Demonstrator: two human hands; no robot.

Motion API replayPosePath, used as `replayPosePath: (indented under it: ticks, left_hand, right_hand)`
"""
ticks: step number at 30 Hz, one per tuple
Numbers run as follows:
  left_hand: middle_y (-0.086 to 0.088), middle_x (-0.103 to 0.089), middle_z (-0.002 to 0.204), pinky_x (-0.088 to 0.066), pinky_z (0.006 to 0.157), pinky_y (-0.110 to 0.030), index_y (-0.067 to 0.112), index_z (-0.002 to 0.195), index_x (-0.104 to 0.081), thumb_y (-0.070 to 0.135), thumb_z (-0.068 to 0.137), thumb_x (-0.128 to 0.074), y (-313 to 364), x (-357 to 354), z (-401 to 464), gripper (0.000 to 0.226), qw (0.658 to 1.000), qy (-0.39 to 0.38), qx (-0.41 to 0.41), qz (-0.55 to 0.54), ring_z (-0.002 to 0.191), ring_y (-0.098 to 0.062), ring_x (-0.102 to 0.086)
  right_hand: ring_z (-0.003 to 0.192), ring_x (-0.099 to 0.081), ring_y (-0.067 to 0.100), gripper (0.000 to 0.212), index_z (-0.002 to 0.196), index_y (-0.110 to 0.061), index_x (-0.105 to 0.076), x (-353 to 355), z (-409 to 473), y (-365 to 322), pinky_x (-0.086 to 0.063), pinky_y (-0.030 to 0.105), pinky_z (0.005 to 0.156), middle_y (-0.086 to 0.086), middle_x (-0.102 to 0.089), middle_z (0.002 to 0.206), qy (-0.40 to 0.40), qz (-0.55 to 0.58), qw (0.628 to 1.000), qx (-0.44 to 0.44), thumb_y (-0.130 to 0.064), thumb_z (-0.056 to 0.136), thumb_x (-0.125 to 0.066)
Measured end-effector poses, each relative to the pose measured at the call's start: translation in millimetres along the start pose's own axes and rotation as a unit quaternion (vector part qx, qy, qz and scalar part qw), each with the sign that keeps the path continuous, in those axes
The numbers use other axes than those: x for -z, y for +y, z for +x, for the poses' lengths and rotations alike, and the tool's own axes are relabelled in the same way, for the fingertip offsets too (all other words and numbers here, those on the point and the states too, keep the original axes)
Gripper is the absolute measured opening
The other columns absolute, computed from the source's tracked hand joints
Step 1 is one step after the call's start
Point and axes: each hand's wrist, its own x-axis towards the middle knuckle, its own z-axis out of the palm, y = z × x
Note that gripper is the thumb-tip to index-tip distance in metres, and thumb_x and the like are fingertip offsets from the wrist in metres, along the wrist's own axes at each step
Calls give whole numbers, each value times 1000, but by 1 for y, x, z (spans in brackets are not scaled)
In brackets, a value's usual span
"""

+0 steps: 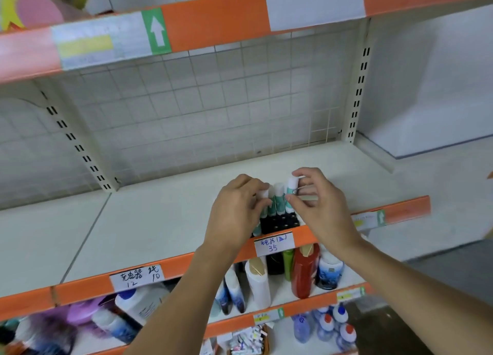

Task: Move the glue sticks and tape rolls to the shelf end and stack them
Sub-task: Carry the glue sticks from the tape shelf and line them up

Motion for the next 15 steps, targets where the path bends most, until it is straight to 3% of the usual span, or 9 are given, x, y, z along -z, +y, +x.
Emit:
replayPosePath:
  ticks: [5,11,15]
  left_hand:
    - [4,-67,92,-52,74,-37,19,97,-76,24,79,-79,1,-3,0,19,998,39,2,39,86,-21,-61]
    - [2,-64,91,-49,72,-38,20,89,-78,22,80,-78,12,-4,0,9,996,55,69,28,86,-23,-54]
    - [2,-64,97,-46,78,-36,25,96,-77,29,88,-69,19,1,5,12,991,9,108,84,91,-24,-53]
  right_hand:
    - [100,-63,2,40,120,-23,-60,-12,-14,6,-57,20,79,-11,-63,106,15,-3,1000,23,-13,85,-77]
    - [92,-62,0,36,113,-18,-62,-24,-21,5,-49,7,76,-6,-64,101,23,-18,999,43,-9,83,-79]
    - [91,-63,4,31,110,-17,-63,-30,-22,4,-49,9,78,-5,-65,100,23,-7,999,42,-6,84,-77]
